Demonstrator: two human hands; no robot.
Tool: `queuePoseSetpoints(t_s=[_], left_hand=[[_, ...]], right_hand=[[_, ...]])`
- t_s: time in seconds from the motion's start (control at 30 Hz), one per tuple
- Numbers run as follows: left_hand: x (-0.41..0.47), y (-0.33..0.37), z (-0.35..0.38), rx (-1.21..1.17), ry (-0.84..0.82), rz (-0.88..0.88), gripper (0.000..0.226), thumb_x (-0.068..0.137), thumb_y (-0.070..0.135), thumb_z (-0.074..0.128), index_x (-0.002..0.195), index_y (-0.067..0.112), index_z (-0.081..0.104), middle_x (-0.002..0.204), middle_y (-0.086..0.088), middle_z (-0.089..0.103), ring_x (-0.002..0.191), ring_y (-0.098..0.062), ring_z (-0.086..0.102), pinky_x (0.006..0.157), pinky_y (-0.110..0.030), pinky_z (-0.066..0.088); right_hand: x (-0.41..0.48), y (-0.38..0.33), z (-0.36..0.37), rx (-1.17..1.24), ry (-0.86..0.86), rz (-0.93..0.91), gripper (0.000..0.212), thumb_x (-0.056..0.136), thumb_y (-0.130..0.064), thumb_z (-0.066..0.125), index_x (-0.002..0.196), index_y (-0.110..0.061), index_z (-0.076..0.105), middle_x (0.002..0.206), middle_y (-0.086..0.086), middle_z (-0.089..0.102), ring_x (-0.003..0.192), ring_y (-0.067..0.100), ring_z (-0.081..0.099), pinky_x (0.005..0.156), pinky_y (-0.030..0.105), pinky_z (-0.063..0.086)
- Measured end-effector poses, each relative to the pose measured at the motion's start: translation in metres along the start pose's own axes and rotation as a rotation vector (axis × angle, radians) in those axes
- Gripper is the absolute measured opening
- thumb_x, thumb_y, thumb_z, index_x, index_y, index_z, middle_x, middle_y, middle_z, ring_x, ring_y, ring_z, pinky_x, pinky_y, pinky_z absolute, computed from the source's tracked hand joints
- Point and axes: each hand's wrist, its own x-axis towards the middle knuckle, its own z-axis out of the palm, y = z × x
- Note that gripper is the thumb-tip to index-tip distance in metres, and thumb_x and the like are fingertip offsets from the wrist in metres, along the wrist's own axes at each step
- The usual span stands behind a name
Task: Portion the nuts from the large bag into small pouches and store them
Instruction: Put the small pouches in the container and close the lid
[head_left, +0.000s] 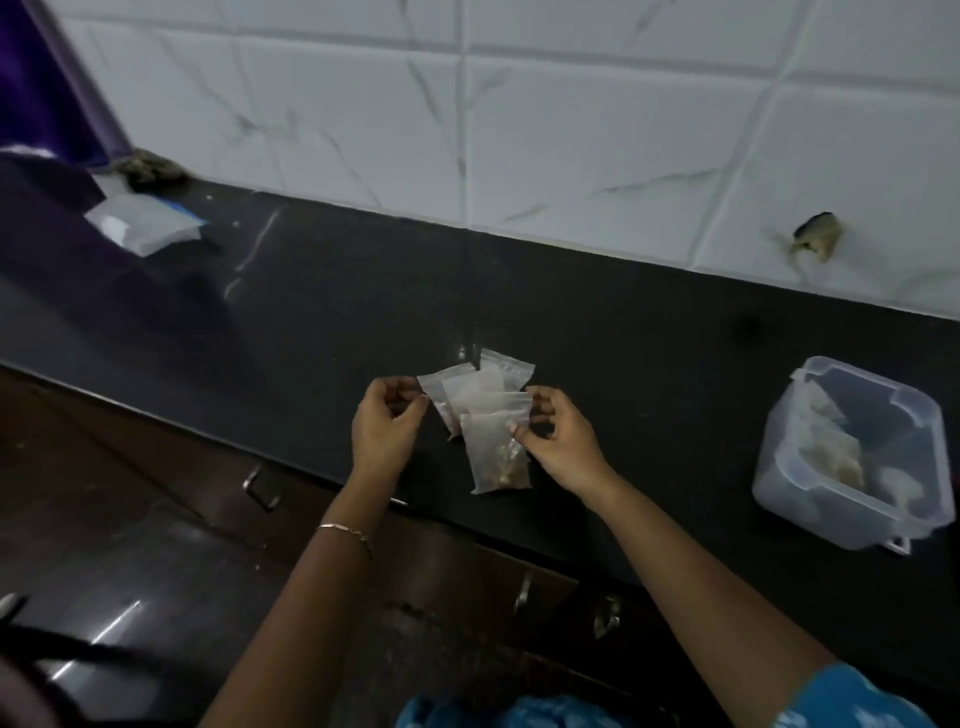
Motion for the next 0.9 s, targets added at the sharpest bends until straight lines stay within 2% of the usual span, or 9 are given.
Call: queuePoseSetpoints(t_s=[0.13, 0.3, 0.37, 0.5, 0.63, 0.77, 0.9], left_hand=[[-0.007, -0.011, 0.002, 0.031, -0.240, 0.001, 0.020, 0.085, 0.013, 0.072, 0.101, 0.022, 0.064, 0.102, -0.002, 0.069, 0.096, -0.015, 0.067, 0.089, -0.037, 0.056], [-0.009, -0.012, 0.009, 0.015, -0.274, 0.033, 0.029, 0.087, 0.016, 0.071, 0.114, 0.024, 0.064, 0.101, -0.002, 0.068, 0.096, -0.015, 0.067, 0.089, -0.041, 0.056], [-0.007, -0.007, 0.012, 0.032, -0.323, 0.048, 0.026, 0.089, 0.016, 0.068, 0.113, 0.025, 0.067, 0.099, -0.001, 0.069, 0.094, -0.016, 0.068, 0.088, -0.042, 0.057], [-0.005, 0.003, 0.022, 0.058, -0.389, 0.052, 0.009, 0.090, 0.022, 0.068, 0.096, 0.028, 0.071, 0.099, -0.001, 0.071, 0.091, -0.024, 0.069, 0.083, -0.048, 0.058], [-0.006, 0.024, 0.038, -0.011, -0.409, 0.062, 0.008, 0.091, 0.021, 0.066, 0.094, 0.014, 0.068, 0.096, -0.004, 0.069, 0.086, -0.019, 0.067, 0.070, -0.030, 0.057], [-0.009, 0.057, 0.068, -0.092, -0.462, 0.035, 0.008, 0.092, 0.020, 0.063, 0.096, 0.014, 0.066, 0.100, -0.008, 0.069, 0.094, -0.025, 0.069, 0.080, -0.041, 0.059], [-0.020, 0.091, 0.109, -0.219, -0.513, 0.044, 0.006, 0.095, 0.014, 0.058, 0.093, 0.010, 0.062, 0.091, -0.008, 0.070, 0.083, -0.020, 0.069, 0.070, -0.033, 0.060]], right_hand=[[-0.001, 0.004, 0.006, -0.041, 0.091, -0.036, 0.037, 0.085, -0.017, 0.073, 0.118, -0.024, 0.057, 0.099, -0.011, 0.064, 0.092, 0.004, 0.063, 0.085, 0.030, 0.056], [0.001, 0.004, 0.008, -0.090, 0.138, -0.083, 0.018, 0.087, -0.011, 0.069, 0.097, -0.025, 0.064, 0.089, -0.010, 0.066, 0.086, 0.004, 0.064, 0.082, 0.027, 0.056], [0.001, 0.004, 0.005, -0.077, 0.118, -0.083, 0.014, 0.088, -0.011, 0.068, 0.097, -0.021, 0.066, 0.090, -0.007, 0.068, 0.087, 0.007, 0.065, 0.082, 0.027, 0.055], [-0.001, -0.003, -0.003, 0.008, 0.112, -0.083, 0.014, 0.090, -0.009, 0.065, 0.095, -0.022, 0.065, 0.090, -0.005, 0.068, 0.087, 0.008, 0.065, 0.080, 0.022, 0.053], [-0.003, -0.016, -0.026, 0.044, 0.139, -0.071, 0.015, 0.091, -0.010, 0.065, 0.103, -0.019, 0.066, 0.094, -0.005, 0.068, 0.090, 0.006, 0.065, 0.080, 0.018, 0.052], [-0.009, -0.023, -0.064, 0.094, 0.301, -0.056, 0.026, 0.088, -0.010, 0.068, 0.112, -0.020, 0.067, 0.096, -0.012, 0.069, 0.094, 0.001, 0.066, 0.082, 0.019, 0.055], [-0.021, -0.020, -0.112, 0.122, 0.507, -0.090, 0.029, 0.086, -0.010, 0.070, 0.114, -0.019, 0.069, 0.097, -0.013, 0.071, 0.092, -0.003, 0.067, 0.077, 0.016, 0.055]])
